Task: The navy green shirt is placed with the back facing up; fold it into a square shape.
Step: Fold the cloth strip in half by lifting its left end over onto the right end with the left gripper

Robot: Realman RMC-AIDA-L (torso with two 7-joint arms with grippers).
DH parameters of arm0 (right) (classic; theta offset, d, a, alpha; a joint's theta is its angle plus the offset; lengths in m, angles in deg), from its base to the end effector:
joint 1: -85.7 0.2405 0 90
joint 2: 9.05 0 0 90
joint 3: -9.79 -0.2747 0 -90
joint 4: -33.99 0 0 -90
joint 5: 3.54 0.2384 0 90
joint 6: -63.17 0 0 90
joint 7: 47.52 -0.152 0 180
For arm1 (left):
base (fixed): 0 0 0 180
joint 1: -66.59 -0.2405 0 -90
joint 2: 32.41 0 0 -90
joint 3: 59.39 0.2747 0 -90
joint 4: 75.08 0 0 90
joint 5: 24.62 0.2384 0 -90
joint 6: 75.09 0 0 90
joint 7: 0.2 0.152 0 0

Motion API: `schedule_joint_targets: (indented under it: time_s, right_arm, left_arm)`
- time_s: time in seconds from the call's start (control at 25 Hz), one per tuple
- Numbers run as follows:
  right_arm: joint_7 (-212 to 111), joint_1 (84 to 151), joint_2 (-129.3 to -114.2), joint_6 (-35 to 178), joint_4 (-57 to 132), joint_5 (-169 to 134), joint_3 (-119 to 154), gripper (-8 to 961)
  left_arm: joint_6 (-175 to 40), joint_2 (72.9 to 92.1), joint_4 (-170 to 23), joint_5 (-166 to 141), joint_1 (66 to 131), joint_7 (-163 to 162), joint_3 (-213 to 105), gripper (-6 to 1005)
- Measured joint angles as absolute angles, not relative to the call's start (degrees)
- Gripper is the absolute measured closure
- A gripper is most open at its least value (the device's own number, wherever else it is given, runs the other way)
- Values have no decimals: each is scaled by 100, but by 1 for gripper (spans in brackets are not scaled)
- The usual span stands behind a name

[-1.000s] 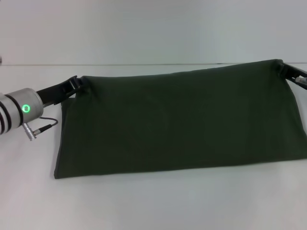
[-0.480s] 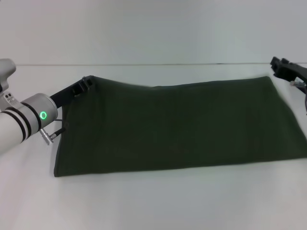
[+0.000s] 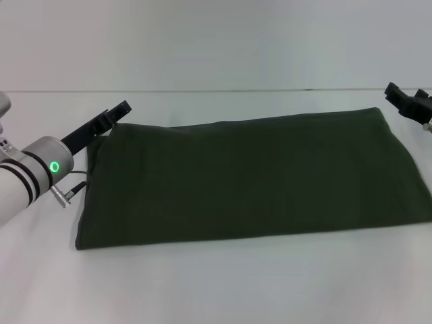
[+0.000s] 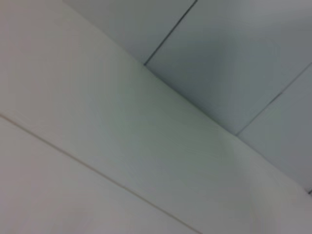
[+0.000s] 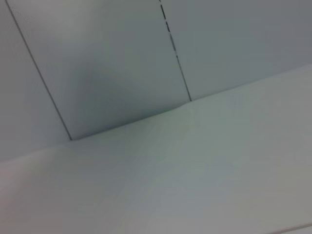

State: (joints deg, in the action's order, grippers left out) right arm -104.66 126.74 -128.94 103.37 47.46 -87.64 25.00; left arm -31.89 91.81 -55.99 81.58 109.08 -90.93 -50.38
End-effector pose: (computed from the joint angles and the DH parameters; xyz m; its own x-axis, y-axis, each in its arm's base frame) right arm 0.3497 0.4614 -0.0119 0.4480 -0.2956 -0.8437 -0.8925 -0.0933 -0.4412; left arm -0.3277 0.4524 -0.0470 0.1074 0.4572 0.8829 0.9942 -0.0543 -0.0928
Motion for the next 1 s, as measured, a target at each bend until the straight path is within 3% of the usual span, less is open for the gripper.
schedule_joint_targets:
  time_s: [0.16,0.24,0.36,0.48,0.64,1.0]
  right_arm:
    - [-10469,12351,-12889,11228,4729,-8807,2558,305]
    - [-10469,12151,-12874,11701,4741,-8878,2681,255]
    - [-10568,11811,-12811,12569,4931,-9145,3256,37]
    - [-10892,11598,-12736,13239,5274,-9692,3981,37]
    - [-11115,11518,-12702,13862,5626,-10544,4758,37]
    - [-11055,11538,-12835,14116,5885,-11187,5010,37]
  left_arm:
    - [-3185,9163,-5575,8154,10856,-9110,-5036,509]
    - [-2802,9123,-5532,8169,10765,-9188,-5029,276]
    - [-1779,9009,-5398,8289,10586,-9523,-4933,170]
    - [-805,8935,-5037,8621,10378,-10342,-4769,65]
    - [27,8860,-4320,9433,10118,-11936,-4536,66]
    - [1713,8782,-3071,10283,9392,-13831,-4553,68]
